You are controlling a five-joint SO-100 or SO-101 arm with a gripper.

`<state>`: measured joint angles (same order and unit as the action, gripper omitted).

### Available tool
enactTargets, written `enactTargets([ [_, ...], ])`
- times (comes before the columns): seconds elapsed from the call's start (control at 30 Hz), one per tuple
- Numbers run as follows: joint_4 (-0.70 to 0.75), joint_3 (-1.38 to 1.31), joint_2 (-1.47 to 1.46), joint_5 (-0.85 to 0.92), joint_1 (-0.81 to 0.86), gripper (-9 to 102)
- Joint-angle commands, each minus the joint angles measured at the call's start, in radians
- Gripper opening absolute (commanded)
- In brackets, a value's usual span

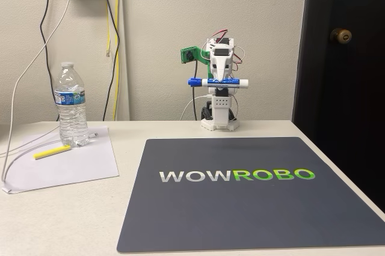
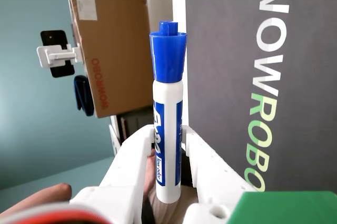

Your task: Pick up the blue marker.

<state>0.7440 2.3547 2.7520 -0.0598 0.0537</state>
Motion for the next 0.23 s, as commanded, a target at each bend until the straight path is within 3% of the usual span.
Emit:
enactTargets([
  [0.0,-0.014,-0.005,0.008,0.005,-0.002,5],
  [0.2,-0.017,-0.005,0.008,0.002,0.0,5],
])
